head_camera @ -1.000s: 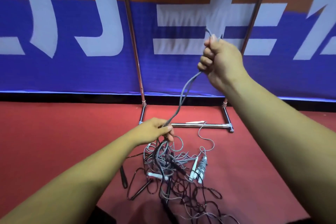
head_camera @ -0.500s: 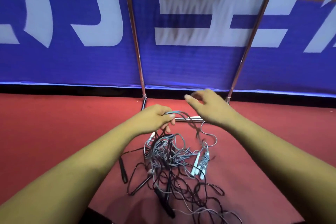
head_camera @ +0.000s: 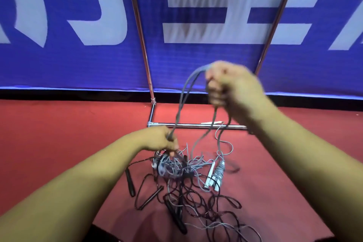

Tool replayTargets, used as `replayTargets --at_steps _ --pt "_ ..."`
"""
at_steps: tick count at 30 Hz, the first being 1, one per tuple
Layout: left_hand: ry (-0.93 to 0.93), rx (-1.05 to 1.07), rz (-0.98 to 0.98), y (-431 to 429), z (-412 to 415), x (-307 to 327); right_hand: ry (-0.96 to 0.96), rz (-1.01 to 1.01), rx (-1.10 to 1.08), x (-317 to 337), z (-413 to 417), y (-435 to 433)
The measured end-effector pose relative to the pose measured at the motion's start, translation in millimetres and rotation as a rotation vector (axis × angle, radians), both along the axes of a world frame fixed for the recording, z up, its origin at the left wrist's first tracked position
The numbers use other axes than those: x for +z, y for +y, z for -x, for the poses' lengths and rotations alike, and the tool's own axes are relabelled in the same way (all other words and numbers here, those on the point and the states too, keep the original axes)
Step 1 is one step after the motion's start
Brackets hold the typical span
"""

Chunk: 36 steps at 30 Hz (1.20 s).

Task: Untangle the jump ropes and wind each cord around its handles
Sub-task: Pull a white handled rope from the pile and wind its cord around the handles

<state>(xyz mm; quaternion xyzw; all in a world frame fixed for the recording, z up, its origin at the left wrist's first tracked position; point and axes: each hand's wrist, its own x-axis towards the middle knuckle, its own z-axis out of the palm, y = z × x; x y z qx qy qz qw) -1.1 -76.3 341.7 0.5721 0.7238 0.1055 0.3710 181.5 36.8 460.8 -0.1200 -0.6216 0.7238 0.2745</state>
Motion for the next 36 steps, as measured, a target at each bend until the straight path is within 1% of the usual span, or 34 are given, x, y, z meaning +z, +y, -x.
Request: replayTargets --at_steps 1,2,3,5,7,9,10,11,12,14,15,16,18,19,21,23,25,26,29,31,32,34,36 --pt "0.067 -0.01 0.027 -1 1 -6 0.085 0.022 -0.056 14 -5 6" --pt "0.078 0.021 -0.009 -1 2 -6 0.125 0.008 -0.108 22 -9 12" --pt "0.03 0.088 -0.096 -1 1 -2 0.115 -0.027 -0.154 23 -13 17" --pt "-0.129 0.225 -0.325 0 -5 19 -0.032 -0.125 -0.249 12 -20 23" --pt "-0.284 0.303 -0.476 2 -8 37 -0.201 -0.156 -0.345 -9 -25 29" --pt "-0.426 0.335 -0.525 -1 -8 43 -0.288 -0.14 -0.454 -22 -30 36" --pt "-0.468 0.344 -0.521 -3 -8 45 -0.334 -0.164 -0.511 -24 -32 40" --pt "-0.485 0.352 -0.508 -5 -9 45 -0.403 -0.226 -0.559 -26 -34 44" --pt "-0.486 0.361 -0.491 -7 -10 47 -0.493 -0.342 -0.596 -26 -36 46" --pt "-0.496 0.352 -0.452 -7 -17 55 -0.671 -0.596 -0.567 -24 -40 38" --pt "-0.502 0.335 -0.437 -6 -22 59 -0.685 -0.69 -0.473 -23 -41 30" --pt "-0.505 0.311 -0.428 -6 -26 62 -0.635 -0.707 -0.331 -23 -39 22" --pt "-0.505 0.269 -0.41 -4 -35 63 -0.525 -0.592 -0.044 -23 -33 3" --pt "-0.499 0.264 -0.395 -4 -37 63 -0.502 -0.535 0.078 -26 -29 -3" --pt "-0.45 0.268 -0.364 -4 -35 61 -0.529 -0.48 0.247 -33 -26 -9" --pt "-0.366 0.247 -0.341 -4 -32 59 -0.545 -0.359 0.347 -41 -28 -11" --pt "-0.271 0.198 -0.33 -6 -31 58 -0.54 -0.177 0.345 -49 -28 -17" --pt "-0.267 0.194 -0.332 -7 -32 58 -0.539 -0.157 0.314 -53 -26 -21" --pt "-0.409 0.275 -0.316 -7 -31 57 -0.57 -0.348 0.153 -66 -14 -24" --pt "-0.434 0.291 -0.329 -7 -25 54 -0.548 -0.385 0.108 -63 -10 -25" --pt "-0.416 0.278 -0.345 -6 -22 53 -0.509 -0.348 0.107 -59 -9 -25" --pt "-0.351 0.251 -0.354 -6 -17 50 -0.374 -0.198 0.136 -50 -10 -21" --pt "-0.254 0.282 -0.295 -6 -12 40 -0.243 -0.02 0.159 -34 -11 -18"
